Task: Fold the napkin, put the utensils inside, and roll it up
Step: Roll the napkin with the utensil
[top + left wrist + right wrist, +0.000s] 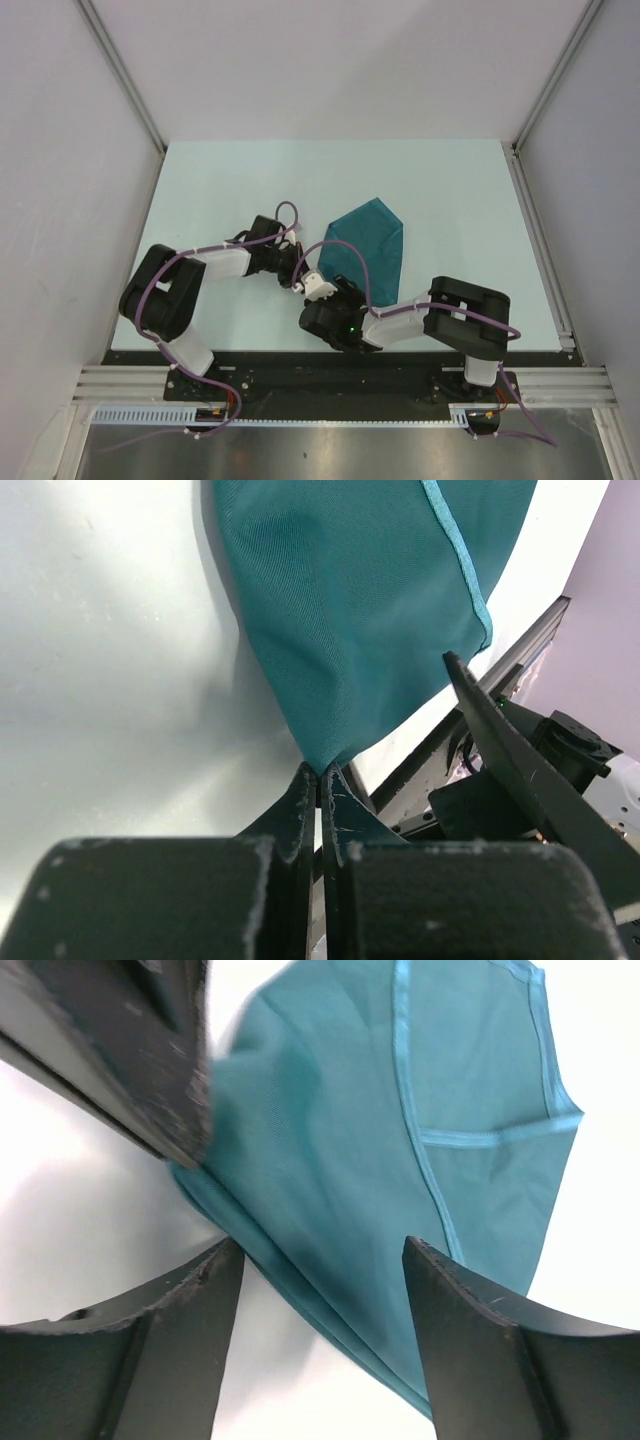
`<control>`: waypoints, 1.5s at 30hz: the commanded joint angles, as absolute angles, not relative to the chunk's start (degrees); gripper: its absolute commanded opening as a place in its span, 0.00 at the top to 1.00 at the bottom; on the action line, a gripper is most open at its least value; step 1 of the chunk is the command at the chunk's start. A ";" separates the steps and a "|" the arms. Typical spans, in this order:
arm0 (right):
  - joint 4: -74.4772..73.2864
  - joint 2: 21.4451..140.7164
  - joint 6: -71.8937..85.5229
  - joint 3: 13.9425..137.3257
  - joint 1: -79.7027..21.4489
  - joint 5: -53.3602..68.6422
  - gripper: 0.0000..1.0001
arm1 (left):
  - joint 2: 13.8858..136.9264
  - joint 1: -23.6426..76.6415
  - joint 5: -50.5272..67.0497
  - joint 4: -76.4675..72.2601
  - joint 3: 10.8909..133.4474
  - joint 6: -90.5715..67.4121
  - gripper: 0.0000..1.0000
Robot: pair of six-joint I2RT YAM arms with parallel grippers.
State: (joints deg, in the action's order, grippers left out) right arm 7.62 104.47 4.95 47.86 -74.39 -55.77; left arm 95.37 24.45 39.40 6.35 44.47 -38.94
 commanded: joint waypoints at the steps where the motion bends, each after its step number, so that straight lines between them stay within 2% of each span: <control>1: -2.28 103.71 10.98 46.15 -73.83 -57.30 0.32 | 95.19 23.73 40.87 6.24 46.23 -38.06 1.00; 10: -5.71 101.87 14.76 44.65 -73.74 -56.51 0.38 | 94.92 23.12 40.78 6.59 46.41 -37.53 1.00; 15: -5.01 101.95 13.02 44.47 -74.00 -54.41 0.55 | 94.83 23.12 40.43 6.59 46.41 -37.53 1.00; 18: -4.39 102.22 11.61 44.65 -74.18 -52.30 0.60 | 94.75 23.12 39.91 6.94 46.84 -37.27 1.00; 20: -4.13 102.74 9.41 45.26 -74.09 -49.76 0.66 | 94.40 23.12 39.20 6.51 46.76 -37.53 0.96; 23: -4.39 103.01 6.95 46.23 -73.74 -46.86 0.82 | 92.64 23.12 37.45 4.84 45.53 -38.76 0.81; 24: -4.83 102.83 6.51 46.49 -73.39 -45.80 0.84 | 92.03 23.12 36.48 4.66 45.18 -38.76 0.72; 26: -5.18 102.22 5.19 46.93 -72.16 -42.46 0.85 | 89.57 23.03 33.23 4.05 43.95 -38.85 0.63; 27: -5.71 101.17 4.92 47.02 -71.64 -41.23 0.86 | 88.78 22.85 31.92 3.78 43.42 -39.20 0.54; 29: -6.24 99.76 3.70 47.37 -69.62 -36.67 0.88 | 86.14 22.68 28.76 3.25 42.02 -39.55 0.45; 30: -6.94 98.28 3.26 47.55 -68.83 -33.17 0.89 | 85.44 22.24 27.78 3.25 41.14 -39.46 0.37; 32: -8.69 96.95 2.20 48.42 -66.02 -29.11 0.91 | 83.15 21.97 24.88 3.16 40.52 -38.94 0.31; 39: -16.69 95.89 0.18 54.75 -55.65 -7.69 0.94 | 78.58 23.38 16.53 4.13 39.20 -34.81 0.29; 45: -23.11 100.10 -1.58 60.98 -46.42 9.74 0.99 | 75.59 28.38 10.30 4.04 38.50 -30.59 0.29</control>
State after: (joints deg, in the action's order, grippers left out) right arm -17.32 97.76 0.95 56.18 -50.43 -5.69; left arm 78.70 25.06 16.25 5.04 38.89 -35.22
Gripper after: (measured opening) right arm 0.040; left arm 0.707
